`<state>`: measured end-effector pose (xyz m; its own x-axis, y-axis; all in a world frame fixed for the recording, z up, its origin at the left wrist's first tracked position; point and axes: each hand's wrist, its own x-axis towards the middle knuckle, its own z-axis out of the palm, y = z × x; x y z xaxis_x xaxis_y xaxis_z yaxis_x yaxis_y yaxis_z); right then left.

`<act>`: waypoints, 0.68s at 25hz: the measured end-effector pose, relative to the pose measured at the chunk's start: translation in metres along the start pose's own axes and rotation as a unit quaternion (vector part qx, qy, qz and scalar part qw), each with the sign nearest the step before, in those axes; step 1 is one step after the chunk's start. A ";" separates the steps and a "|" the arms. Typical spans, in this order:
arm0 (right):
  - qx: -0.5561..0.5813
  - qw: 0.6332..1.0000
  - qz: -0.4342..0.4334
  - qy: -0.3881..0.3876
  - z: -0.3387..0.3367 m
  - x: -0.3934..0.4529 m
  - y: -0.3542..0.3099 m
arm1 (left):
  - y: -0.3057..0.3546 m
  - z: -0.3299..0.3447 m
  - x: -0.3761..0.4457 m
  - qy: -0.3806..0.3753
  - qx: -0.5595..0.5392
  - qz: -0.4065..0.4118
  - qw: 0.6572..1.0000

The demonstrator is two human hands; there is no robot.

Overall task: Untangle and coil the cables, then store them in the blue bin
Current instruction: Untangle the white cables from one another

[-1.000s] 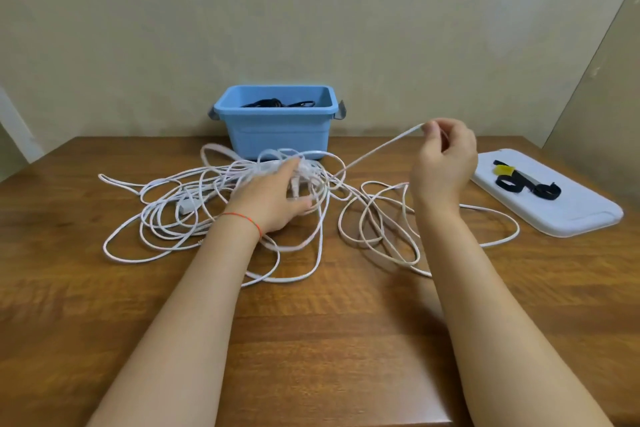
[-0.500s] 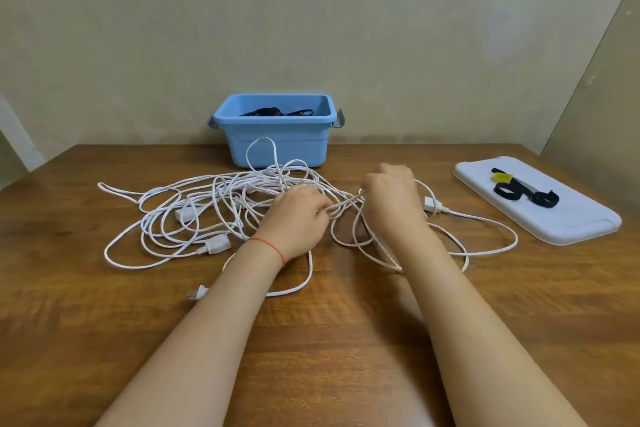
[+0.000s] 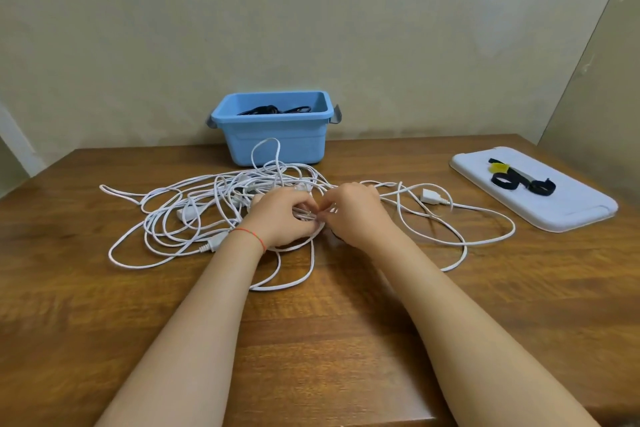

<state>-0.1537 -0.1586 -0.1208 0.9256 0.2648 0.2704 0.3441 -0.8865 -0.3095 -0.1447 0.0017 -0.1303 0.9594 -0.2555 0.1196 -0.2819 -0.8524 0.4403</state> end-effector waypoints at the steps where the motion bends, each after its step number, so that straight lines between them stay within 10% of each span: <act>1: 0.010 1.000 0.002 0.018 -0.003 0.001 0.001 | -0.003 -0.001 -0.001 0.004 -0.008 0.003 1.000; 5: 0.123 0.964 0.040 0.231 -0.021 0.003 0.019 | -0.008 -0.013 -0.005 0.121 -0.083 -0.032 0.989; 10: 0.229 0.869 0.074 0.432 -0.036 0.003 0.032 | -0.003 -0.021 -0.005 0.139 0.082 -0.146 0.976; 13: 0.165 0.905 0.119 0.373 -0.034 0.004 0.039 | -0.001 -0.022 -0.006 0.144 0.054 -0.133 0.979; 17: -0.038 0.988 0.121 0.091 -0.030 0.004 0.032 | 0.010 -0.025 -0.009 0.102 0.053 -0.080 0.990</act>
<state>-0.1441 -0.1973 -0.1022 0.9335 -0.0251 0.3576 0.0961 -0.9435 -0.3170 -0.1560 0.0071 -0.1047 0.9707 -0.0253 0.2390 -0.1160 -0.9203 0.3736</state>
